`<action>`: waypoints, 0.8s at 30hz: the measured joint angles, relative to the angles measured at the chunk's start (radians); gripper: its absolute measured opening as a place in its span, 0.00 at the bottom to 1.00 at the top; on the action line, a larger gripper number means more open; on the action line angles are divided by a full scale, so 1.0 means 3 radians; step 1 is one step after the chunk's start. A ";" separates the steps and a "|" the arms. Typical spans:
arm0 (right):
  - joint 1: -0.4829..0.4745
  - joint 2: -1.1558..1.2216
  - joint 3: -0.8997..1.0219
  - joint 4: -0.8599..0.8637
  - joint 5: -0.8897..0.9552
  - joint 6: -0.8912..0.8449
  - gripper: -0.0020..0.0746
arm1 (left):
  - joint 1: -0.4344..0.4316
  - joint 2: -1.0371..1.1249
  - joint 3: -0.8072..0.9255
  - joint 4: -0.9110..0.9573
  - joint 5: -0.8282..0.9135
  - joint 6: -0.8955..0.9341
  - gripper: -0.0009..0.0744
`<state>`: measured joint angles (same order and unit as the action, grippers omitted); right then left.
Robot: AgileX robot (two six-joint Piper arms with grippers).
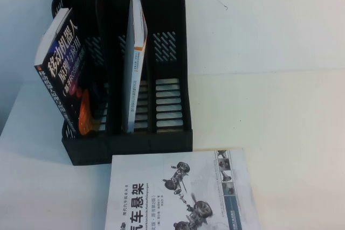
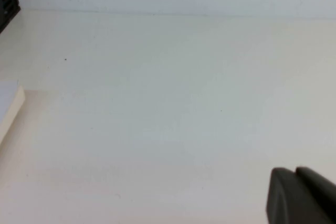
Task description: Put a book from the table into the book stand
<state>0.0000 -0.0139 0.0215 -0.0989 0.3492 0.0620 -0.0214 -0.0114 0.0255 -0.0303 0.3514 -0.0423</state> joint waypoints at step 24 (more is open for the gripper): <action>0.0000 0.0000 0.0015 0.0051 -0.0160 0.0006 0.04 | 0.0000 0.0000 0.0000 0.0000 -0.0819 0.0000 0.01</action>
<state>0.0000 -0.0139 0.0261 -0.0836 0.3011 0.0639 -0.0214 -0.0114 0.0255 -0.0303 0.1057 -0.0423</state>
